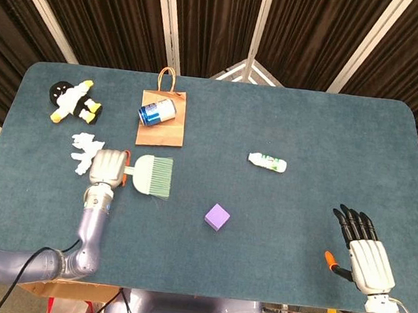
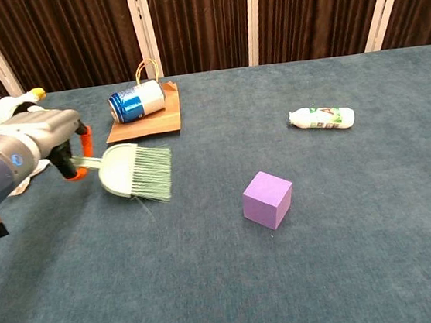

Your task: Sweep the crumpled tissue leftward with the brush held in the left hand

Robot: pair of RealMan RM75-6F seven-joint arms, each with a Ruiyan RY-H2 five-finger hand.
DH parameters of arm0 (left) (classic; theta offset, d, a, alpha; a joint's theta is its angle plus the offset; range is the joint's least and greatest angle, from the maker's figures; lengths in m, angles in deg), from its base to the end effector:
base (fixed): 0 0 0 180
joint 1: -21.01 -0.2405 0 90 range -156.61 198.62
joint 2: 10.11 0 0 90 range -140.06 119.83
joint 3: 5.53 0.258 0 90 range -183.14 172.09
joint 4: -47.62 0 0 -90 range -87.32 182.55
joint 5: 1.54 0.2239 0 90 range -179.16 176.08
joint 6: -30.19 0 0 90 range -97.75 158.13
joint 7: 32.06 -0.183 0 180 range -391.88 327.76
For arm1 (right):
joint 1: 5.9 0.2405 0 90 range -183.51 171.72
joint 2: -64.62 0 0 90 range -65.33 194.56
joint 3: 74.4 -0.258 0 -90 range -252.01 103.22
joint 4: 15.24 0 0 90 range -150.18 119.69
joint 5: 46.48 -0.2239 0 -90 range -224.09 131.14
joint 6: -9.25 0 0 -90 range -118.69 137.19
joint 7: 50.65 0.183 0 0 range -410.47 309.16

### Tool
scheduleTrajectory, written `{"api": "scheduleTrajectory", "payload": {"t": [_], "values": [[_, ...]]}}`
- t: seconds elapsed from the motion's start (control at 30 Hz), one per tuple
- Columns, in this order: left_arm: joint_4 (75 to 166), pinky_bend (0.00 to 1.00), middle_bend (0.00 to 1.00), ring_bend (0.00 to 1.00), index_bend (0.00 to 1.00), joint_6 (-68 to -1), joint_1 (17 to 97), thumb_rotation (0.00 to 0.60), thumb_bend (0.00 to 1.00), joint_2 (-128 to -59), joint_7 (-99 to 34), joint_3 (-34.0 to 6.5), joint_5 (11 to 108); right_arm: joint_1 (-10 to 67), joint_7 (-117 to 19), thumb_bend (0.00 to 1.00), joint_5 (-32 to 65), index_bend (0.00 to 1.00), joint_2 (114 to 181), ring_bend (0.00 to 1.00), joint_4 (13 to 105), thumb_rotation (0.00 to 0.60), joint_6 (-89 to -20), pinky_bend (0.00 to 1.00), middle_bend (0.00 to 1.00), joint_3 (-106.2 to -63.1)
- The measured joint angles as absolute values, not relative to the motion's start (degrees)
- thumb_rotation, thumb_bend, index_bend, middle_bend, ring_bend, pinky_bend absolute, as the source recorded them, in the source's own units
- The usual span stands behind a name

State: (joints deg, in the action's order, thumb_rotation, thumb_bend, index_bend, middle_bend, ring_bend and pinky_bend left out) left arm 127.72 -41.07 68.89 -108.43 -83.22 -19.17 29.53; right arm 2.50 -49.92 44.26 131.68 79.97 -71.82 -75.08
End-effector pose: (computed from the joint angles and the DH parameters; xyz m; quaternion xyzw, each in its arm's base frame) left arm -0.1700 0.4065 -0.0474 -0.6641 -0.3858 -0.2160 0.6029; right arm -0.2812 -0.2272 0.1020 0.6328 -0.4123 0.4188 0.5041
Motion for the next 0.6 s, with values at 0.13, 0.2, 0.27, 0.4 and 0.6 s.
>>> {"api": "scheduleTrajectory", "payload": {"t": [0.13,0.2,0.27,0.4,0.6], "values": [[128.0,1.0,1.0,1.0,0.82,-41.7,67.2,0.6,0.77,-105.1,-82.8,-18.6,29.8,2.4,-50.0,0.34,44.4,0.0,131.7,0.0,80.0,0.6,-72.0,0.0,0.0,-75.0],[128.3,1.0,1.0,1.0,0.82,-42.0,66.1,0.6,0.77,-102.5,-82.4,-18.4,29.9,2.4,-50.2,0.34,44.4,0.0,131.7,0.0,80.1,0.6,-72.0,0.0,0.0,-75.0],[128.5,1.0,1.0,1.0,0.82,-42.2,64.9,0.6,0.77,-99.6,-82.0,-18.2,29.9,2.3,-50.3,0.34,44.4,0.0,131.7,0.0,80.1,0.6,-72.1,0.0,0.0,-75.0],[128.9,1.0,1.0,1.0,0.82,-42.1,62.5,0.6,0.77,-93.1,-80.5,-18.1,29.9,2.3,-50.6,0.34,44.5,0.0,131.7,0.0,80.2,0.6,-72.1,0.0,0.0,-75.0],[129.6,1.0,1.0,1.0,0.82,-41.6,59.0,0.6,0.77,-84.2,-75.6,-18.9,30.6,2.3,-51.0,0.34,44.5,0.0,131.8,0.0,80.3,0.6,-72.2,0.0,0.0,-74.9]]}}
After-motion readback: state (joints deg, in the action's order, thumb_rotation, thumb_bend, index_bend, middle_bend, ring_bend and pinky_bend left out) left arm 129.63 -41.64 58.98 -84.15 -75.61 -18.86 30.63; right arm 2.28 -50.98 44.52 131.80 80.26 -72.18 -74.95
